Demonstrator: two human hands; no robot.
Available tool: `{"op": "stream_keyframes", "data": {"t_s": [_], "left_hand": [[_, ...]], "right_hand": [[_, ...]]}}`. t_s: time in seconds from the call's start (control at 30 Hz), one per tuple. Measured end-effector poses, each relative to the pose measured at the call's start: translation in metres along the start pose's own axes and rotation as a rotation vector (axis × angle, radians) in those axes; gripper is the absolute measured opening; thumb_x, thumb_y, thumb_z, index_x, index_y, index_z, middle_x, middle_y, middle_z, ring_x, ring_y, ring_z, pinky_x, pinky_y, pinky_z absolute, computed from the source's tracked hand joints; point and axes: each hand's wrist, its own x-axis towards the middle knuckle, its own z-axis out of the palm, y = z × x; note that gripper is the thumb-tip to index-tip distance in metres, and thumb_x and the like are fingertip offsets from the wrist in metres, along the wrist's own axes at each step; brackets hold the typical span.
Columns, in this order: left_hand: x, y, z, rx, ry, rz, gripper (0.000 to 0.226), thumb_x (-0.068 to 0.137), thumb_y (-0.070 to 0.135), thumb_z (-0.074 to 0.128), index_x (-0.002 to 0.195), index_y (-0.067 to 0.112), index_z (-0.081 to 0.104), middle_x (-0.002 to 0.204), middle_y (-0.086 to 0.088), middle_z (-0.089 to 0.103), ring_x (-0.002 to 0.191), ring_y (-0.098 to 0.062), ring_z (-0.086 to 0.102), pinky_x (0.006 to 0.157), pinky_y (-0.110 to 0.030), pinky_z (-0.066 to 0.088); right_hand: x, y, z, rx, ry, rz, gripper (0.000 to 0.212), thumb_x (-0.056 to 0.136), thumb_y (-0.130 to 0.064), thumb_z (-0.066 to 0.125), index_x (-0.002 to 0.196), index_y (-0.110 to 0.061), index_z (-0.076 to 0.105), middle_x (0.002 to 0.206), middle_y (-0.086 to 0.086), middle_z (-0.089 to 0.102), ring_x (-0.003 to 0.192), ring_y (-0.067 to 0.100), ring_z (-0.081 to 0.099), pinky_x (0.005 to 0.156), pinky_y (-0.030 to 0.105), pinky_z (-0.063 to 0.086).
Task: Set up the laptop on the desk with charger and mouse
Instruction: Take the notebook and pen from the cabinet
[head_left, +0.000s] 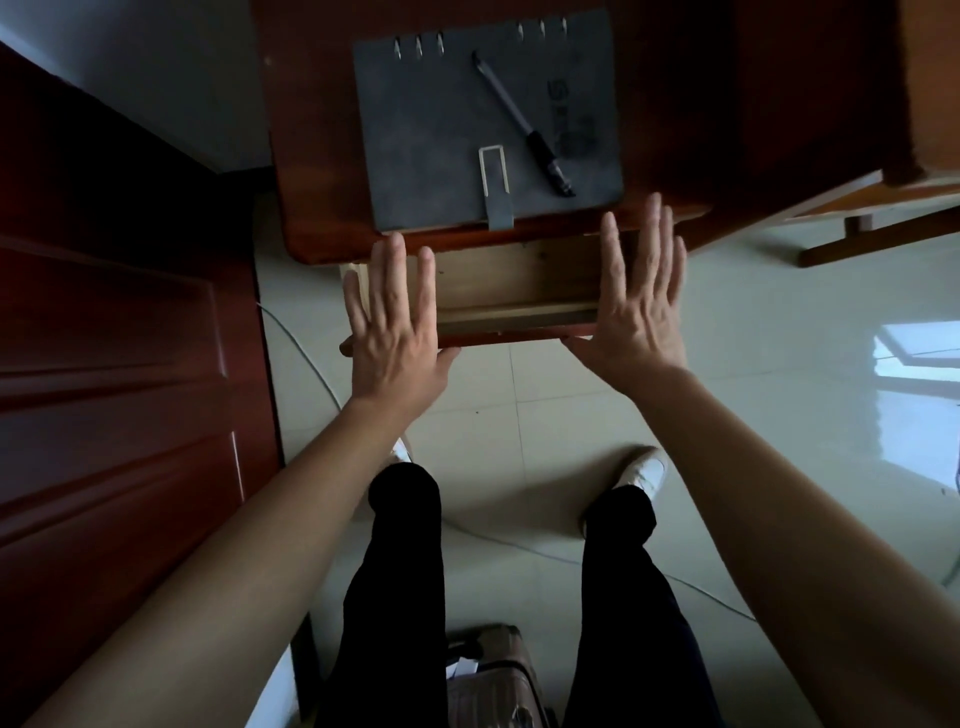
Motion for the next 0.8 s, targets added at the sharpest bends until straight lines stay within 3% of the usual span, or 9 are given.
{"op": "stream_keyframes", "data": {"t_s": [0.17,0.37,0.47,0.6,0.8], "left_hand": [[0.013,-0.012,-0.016,-0.009,0.071,0.064,0.101,0.089,0.056,0.057,0.155,0.003,0.003,0.162,-0.024,0.007,0.150,-0.038,0.003,0.120,-0.057,0.008],[0.048,-0.017,-0.023,0.040,0.059,0.077,0.103,0.088,0.059,0.054,0.155,0.005,-0.002,0.162,-0.023,0.005,0.149,-0.044,0.002,0.119,-0.061,0.008],[0.067,-0.022,-0.026,0.060,0.067,0.025,0.105,0.085,0.058,0.058,0.155,0.007,-0.001,0.162,-0.023,0.005,0.147,-0.048,0.005,0.116,-0.066,0.010],[0.087,-0.026,-0.025,0.106,0.071,0.027,0.107,0.082,0.052,0.064,0.156,0.007,0.001,0.162,-0.022,0.008,0.148,-0.045,0.008,0.115,-0.068,0.014],[0.081,-0.023,-0.022,0.063,0.034,0.025,0.103,0.085,0.052,0.061,0.155,0.007,0.001,0.162,-0.022,0.009,0.149,-0.040,0.008,0.115,-0.066,0.015]], "right_hand": [[0.025,0.011,-0.020,0.005,0.000,-0.086,0.116,0.078,-0.067,0.064,0.159,-0.004,0.009,0.165,0.024,0.008,0.154,0.039,0.003,0.125,0.052,0.004],[0.052,0.006,-0.030,0.104,-0.065,0.036,0.129,0.070,-0.052,0.083,0.159,-0.008,0.001,0.165,0.025,0.000,0.154,0.038,0.003,0.124,0.041,0.006],[0.065,-0.003,-0.029,0.126,-0.038,0.115,0.130,0.069,-0.043,0.088,0.159,-0.009,0.001,0.164,0.027,0.001,0.150,0.039,0.020,0.121,0.042,0.022],[0.084,-0.011,-0.026,0.056,0.029,0.159,0.127,0.067,-0.037,0.089,0.159,-0.013,0.004,0.164,0.027,0.008,0.131,0.041,0.047,0.109,0.051,0.037],[0.078,-0.005,-0.025,0.048,-0.052,0.123,0.119,0.072,-0.037,0.081,0.159,-0.017,0.002,0.165,0.023,0.006,0.147,0.039,0.025,0.115,0.054,0.025]]}}
